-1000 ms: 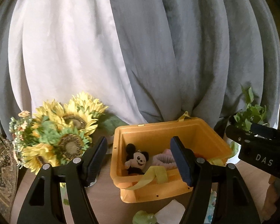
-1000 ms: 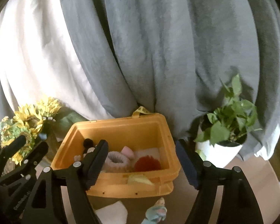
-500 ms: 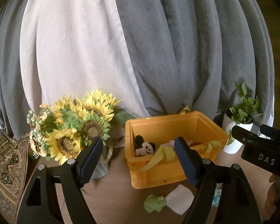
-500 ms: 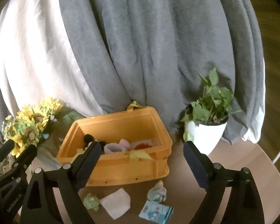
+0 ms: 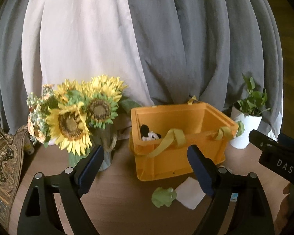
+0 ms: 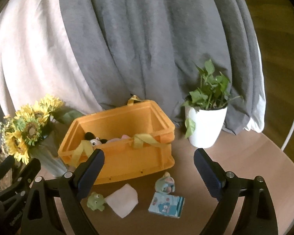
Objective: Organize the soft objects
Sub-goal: 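Withdraw both tools from the crate toward the frog and blue box, then grasp the green frog with the left tool while the right tool grasps the blue box, then lift the frog and blue box and carry them over the crate, then open both tools to drop the frog and blue box into the crate, then withdraw both tools from the crate toward the white cloth and fabric ball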
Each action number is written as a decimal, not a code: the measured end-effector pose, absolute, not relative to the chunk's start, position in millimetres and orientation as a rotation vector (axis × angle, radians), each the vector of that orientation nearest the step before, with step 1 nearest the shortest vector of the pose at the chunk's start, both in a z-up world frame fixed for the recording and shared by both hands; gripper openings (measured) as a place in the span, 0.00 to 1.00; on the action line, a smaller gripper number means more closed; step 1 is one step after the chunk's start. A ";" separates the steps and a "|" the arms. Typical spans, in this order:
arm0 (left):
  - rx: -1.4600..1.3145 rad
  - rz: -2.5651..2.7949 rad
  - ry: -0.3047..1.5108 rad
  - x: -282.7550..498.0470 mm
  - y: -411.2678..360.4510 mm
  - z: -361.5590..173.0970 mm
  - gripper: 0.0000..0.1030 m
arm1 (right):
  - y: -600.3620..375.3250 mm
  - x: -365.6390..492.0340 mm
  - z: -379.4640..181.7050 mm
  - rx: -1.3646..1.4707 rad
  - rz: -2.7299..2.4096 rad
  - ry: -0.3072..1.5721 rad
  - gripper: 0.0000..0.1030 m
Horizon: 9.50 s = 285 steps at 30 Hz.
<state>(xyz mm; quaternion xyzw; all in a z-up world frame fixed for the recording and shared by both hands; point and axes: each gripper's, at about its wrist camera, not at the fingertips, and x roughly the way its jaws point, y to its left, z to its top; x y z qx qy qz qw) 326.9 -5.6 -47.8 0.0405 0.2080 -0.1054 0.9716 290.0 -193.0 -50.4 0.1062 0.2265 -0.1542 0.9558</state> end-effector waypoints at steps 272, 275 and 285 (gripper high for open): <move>0.155 -0.231 0.538 350.8 -96.1 -73.0 0.67 | -265.6 344.3 -75.3 0.117 -0.057 0.581 0.80; 0.159 -0.233 0.557 350.3 -97.5 -82.0 0.67 | -266.7 344.6 -85.0 0.114 -0.054 0.604 0.80; 0.148 -0.235 0.632 353.7 -101.2 -113.3 0.67 | -268.7 349.5 -113.6 0.103 -0.043 0.664 0.80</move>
